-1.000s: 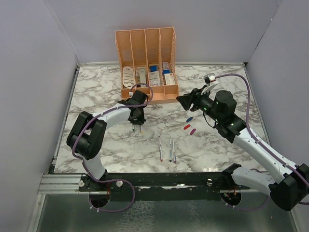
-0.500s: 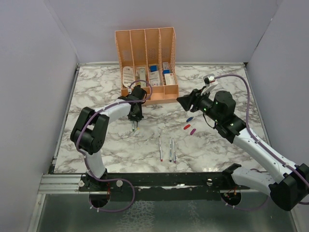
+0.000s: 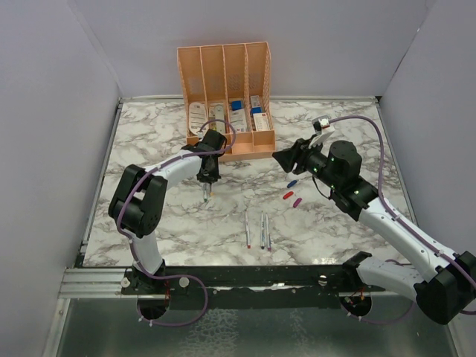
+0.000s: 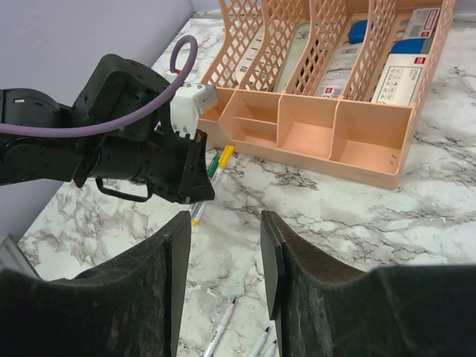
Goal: Insert the pens into the pen caps
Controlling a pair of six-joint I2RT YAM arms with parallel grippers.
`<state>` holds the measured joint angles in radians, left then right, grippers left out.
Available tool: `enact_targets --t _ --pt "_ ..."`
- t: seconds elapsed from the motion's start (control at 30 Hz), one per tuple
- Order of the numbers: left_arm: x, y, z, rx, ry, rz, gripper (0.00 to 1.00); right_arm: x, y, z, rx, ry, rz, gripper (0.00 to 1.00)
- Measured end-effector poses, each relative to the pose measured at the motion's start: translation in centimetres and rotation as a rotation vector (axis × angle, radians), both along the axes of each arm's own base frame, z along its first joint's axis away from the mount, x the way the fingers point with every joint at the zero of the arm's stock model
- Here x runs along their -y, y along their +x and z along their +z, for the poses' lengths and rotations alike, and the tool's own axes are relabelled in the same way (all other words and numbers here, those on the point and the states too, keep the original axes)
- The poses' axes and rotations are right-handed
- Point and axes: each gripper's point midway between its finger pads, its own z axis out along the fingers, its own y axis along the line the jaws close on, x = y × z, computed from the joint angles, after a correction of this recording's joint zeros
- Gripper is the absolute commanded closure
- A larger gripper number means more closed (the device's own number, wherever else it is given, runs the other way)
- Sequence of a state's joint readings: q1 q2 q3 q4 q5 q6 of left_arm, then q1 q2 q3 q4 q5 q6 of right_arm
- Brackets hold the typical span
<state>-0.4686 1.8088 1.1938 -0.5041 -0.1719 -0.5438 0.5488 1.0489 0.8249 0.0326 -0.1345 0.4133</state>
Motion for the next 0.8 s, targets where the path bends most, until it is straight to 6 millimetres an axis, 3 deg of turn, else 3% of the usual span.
enact_targets --t 0.53,0.6,0.67,0.8 --pt "-0.33 -0.87 -0.5 -0.024 -0.001 0.027 0.79 -0.1 0.16 -0.47 -0.01 -0.006 0.0 0.59" --pt "-0.31 -0.86 -0.41 -0.022 -0.004 0.03 0.76 -0.13 0.19 -0.57 -0.012 -0.007 0.0 0.59" --pt "-0.28 -0.85 -0.32 -0.02 -0.006 0.032 0.67 -0.15 0.23 -0.65 -0.013 -0.007 0.0 0.59" --pt "-0.21 -0.8 -0.04 -0.014 -0.013 0.037 0.66 -0.16 0.24 -0.75 -0.015 -0.008 0.001 0.59"
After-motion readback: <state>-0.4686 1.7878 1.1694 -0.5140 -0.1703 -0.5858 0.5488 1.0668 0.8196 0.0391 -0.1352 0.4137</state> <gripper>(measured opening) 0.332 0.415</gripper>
